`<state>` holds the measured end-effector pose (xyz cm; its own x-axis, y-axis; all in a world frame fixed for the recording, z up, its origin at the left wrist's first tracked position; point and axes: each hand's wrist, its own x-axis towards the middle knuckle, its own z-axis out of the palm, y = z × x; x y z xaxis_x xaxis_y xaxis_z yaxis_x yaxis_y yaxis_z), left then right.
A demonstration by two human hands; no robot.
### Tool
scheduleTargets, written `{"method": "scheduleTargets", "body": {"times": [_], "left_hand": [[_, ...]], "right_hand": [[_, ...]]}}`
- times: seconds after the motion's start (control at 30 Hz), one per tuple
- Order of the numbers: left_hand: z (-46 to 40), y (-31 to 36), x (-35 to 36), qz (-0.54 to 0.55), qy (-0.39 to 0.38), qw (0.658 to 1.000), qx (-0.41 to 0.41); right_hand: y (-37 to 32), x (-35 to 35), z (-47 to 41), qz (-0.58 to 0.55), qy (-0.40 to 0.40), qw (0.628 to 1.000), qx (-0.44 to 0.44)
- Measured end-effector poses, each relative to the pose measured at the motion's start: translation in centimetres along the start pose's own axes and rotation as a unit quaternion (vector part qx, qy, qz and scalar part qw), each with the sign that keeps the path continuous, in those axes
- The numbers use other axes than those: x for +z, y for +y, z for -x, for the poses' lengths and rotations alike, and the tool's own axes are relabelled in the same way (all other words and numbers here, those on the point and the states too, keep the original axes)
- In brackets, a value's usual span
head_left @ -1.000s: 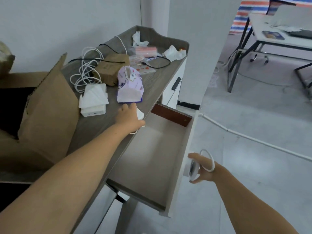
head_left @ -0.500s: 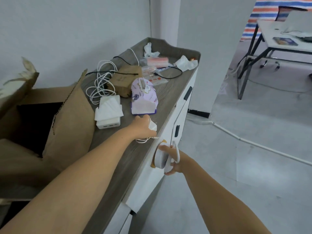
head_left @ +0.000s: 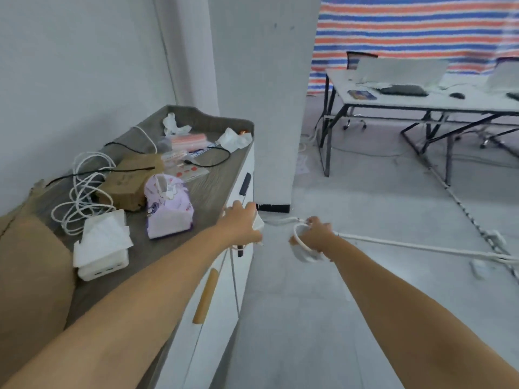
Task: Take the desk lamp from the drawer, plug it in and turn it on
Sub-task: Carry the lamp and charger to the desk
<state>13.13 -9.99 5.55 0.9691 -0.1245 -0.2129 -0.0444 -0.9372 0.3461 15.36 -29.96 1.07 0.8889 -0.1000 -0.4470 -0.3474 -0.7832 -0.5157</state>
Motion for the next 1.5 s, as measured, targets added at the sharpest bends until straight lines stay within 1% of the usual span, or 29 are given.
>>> {"method": "scheduleTargets", "body": {"times": [0.03,0.13,0.2,0.23,0.3,0.43,0.53,0.6,0.67,0.83,1.07,1.17,1.27,1.3,1.5], "left_hand": [[-1.3,2.0,0.3,-0.008,-0.008,1.0,0.021],[-4.9,7.5,1.5,-0.016,-0.026,0.997,0.074],[-6.8,10.7,2.3,-0.022,-0.04,0.994,0.102],[-8.9,13.6,3.0,-0.028,-0.05,0.99,0.126],[-10.5,15.9,3.7,-0.033,-0.069,0.987,0.14],[-17.1,22.8,5.2,-0.056,-0.072,0.978,0.187],[-22.2,27.7,5.4,-0.055,-0.072,0.977,0.193],[-27.4,32.2,5.5,-0.046,-0.071,0.977,0.194],[-29.7,34.3,5.3,-0.049,-0.075,0.976,0.197],[-39.0,40.7,6.1,-0.057,-0.084,0.972,0.212],[-56.6,49.3,6.3,-0.075,-0.088,0.961,0.252],[-64.5,53.9,5.3,-0.075,-0.107,0.954,0.271],[-70.5,59.1,4.4,-0.087,-0.112,0.943,0.3],[-73.0,61.6,4.7,-0.094,-0.113,0.939,0.31],[-81.8,73.4,7.6,-0.124,-0.14,0.909,0.373]], "right_hand": [[1.2,-2.4,-0.1,0.021,0.035,0.999,0.007],[4.8,-8.5,-0.5,0.063,0.098,0.992,0.053],[7.1,-11.0,-1.2,0.084,0.11,0.988,0.074],[9.3,-13.2,-2.2,0.087,0.119,0.984,0.098],[10.8,-14.9,-2.6,0.068,0.135,0.981,0.119],[14.9,-19.9,-5.7,0.021,0.164,0.973,0.158],[17.5,-23.8,-9.5,0.017,0.165,0.972,0.168],[19.3,-28.1,-13.4,0.015,0.174,0.968,0.179],[20.0,-30.4,-15.4,0.014,0.173,0.967,0.185],[22.4,-36.8,-23.4,0.017,0.172,0.964,0.203],[26.0,-46.4,-37.8,0.003,0.189,0.956,0.224],[27.5,-51.3,-43.7,-0.032,0.201,0.946,0.253],[28.9,-56.0,-47.7,-0.033,0.212,0.936,0.28],[29.9,-58.0,-49.2,-0.034,0.22,0.93,0.293],[35.7,-66.9,-55.5,-0.045,0.239,0.909,0.339]]}}
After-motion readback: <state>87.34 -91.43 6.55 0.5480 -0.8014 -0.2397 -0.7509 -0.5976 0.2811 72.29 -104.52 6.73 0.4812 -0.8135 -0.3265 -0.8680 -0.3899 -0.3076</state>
